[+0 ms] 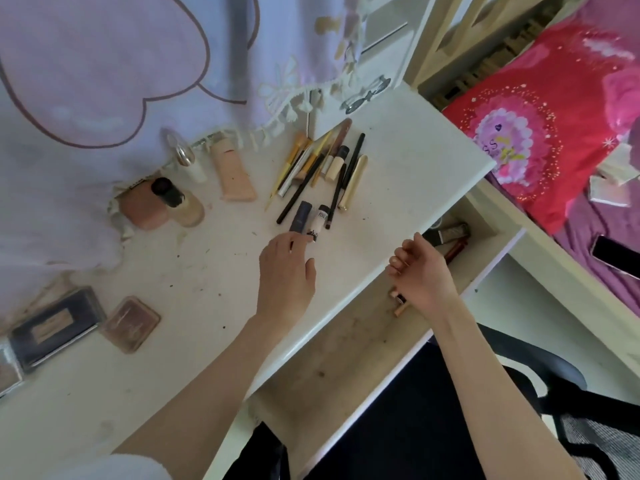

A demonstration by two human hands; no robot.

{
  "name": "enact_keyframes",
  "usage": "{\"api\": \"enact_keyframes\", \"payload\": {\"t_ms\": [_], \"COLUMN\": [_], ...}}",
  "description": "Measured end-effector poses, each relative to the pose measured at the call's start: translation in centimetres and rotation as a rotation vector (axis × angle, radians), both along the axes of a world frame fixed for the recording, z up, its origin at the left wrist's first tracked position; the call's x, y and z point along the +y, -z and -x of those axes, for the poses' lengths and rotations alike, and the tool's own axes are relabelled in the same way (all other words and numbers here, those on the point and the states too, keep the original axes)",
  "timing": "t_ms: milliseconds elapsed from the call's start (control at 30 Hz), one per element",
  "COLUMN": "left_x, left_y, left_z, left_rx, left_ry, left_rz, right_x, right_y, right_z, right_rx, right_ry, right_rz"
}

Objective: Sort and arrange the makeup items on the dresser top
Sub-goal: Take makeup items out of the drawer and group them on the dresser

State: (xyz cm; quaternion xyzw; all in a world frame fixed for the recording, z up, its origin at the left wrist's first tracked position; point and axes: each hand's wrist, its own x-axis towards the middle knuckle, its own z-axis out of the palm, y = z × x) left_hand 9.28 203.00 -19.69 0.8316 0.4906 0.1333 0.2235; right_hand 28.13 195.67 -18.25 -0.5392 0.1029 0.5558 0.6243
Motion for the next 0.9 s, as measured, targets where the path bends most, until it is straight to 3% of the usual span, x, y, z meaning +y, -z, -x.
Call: {"api": "enact_keyframes", "payload": {"t_ms": [100, 267, 367, 467, 600, 767, 900], "left_x": [-3.4, -9.3, -11.3, -11.5, -10.4, -10.5, -10.0], "left_y": [0.2, 1.3, 2.2, 4.2, 7.2, 10.0, 11.7], "left_z": [0.6, 0.1, -0.5, -2.5, -6.5, -11.4, -14.3], "left_rx": [-0.061, -0.193, -0.153, -0.061, 0.072, 0.227, 0.224], "left_ry": [0.056, 0.316, 0.452, 0.449, 0.378, 0.454, 0.36], "left_rz": [-0.061, 0.001, 0.131, 0.316, 0.501, 0.632, 0.636], "right_x": [-3.2, -6.9, -7.0, -5.8, -3.5, -1.9, -1.4], "right_y": [0.7, 2.6, 3.7, 5.2, 8.2, 10.4, 12.4], "right_z": [-0.4, -3.0, -4.5, -6.7, -10.7, -14.6, -15.8], "right_rx": [-0.245, -0.849, -1.143, -1.381, -1.523, -1.608, -1.697], "right_ry": [-0.11, -0.442, -0.685, -1.024, -1.454, -1.741, -1.87], "right_rz": [0.133, 0.405, 0.482, 0.558, 0.646, 0.699, 0.656]}}
